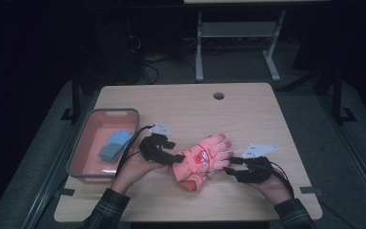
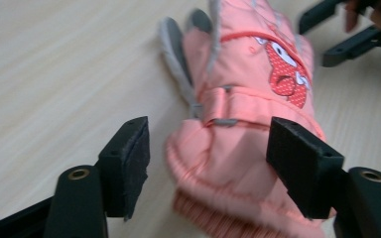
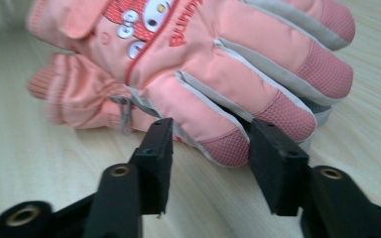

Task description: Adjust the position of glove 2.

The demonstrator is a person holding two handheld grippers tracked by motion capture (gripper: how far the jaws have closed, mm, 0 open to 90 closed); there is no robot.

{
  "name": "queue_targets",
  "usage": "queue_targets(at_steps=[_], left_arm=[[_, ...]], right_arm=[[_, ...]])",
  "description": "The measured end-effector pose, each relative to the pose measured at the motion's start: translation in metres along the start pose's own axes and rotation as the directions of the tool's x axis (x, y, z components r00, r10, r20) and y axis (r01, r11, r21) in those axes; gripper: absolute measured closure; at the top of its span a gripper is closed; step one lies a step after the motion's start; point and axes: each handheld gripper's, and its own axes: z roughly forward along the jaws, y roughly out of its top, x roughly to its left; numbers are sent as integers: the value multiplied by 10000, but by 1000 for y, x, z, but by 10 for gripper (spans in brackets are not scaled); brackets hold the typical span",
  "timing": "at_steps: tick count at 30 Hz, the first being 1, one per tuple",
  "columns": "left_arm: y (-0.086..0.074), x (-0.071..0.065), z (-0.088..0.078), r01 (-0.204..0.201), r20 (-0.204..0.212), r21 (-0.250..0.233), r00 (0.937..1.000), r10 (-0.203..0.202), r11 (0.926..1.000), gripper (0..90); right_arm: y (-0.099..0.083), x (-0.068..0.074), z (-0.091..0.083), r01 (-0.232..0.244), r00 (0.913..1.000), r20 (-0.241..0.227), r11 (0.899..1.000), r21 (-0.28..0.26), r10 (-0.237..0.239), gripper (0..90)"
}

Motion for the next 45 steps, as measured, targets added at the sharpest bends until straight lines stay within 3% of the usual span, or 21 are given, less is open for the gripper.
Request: queue_targets(at_steps=[3,6,11,17,21,24,26,29,30,34,37,41,43,45], left_arm=[[-2,-3,13,-263,329,738,9992,240,9969,273],[-4,-4,19,-209,547,894,9984,160,9958,299],[-7,2,24,-53,949,1085,9955,-50,9941,380],[-8,1,28,-29,1186,1362,9929,-134,9907,563],[-6,1,27,30,1390,1315,9901,-214,9913,660],[-4,0,22,155,1366,1164,9901,-315,9931,701],[-1,-1,15,272,1341,862,9902,-386,9959,710],[4,-2,5,623,1604,426,9847,-683,9971,710],[6,-3,3,912,1772,324,9795,-955,9953,709],[11,-13,-4,1479,2008,6,9688,-1450,9890,699],[9,-16,0,1895,2197,-3,9579,-1848,9819,681],[1,-13,19,2121,2303,310,9494,-2135,9767,655],[-2,-12,24,2078,2189,445,9523,-2125,9772,622],[-3,-13,27,1869,1931,548,9618,-1940,9809,565]], right_arm=[[0,2,8,201,9995,256,9995,257,-208,478],[1,3,14,325,9981,512,9983,489,-350,518],[2,1,20,384,9973,606,9978,534,-416,503],[-1,1,31,638,9961,547,9928,1013,-696,685],[-1,-1,33,749,9956,480,9919,1030,-802,792],[0,-1,29,780,9956,444,9930,887,-822,821],[3,-1,23,774,9956,471,9946,690,-808,821],[11,-5,11,746,9960,465,9969,249,-757,821],[15,-7,6,731,9964,435,9973,91,-734,820],[31,-17,-7,766,9965,345,9970,-137,-761,819],[41,-28,-8,581,9982,163,9983,6,-581,817],[48,-40,0,469,9988,111,9984,302,-473,817],[48,-44,8,471,9988,94,9972,576,-477,815],[46,-46,15,415,9991,93,9968,690,-423,802]])
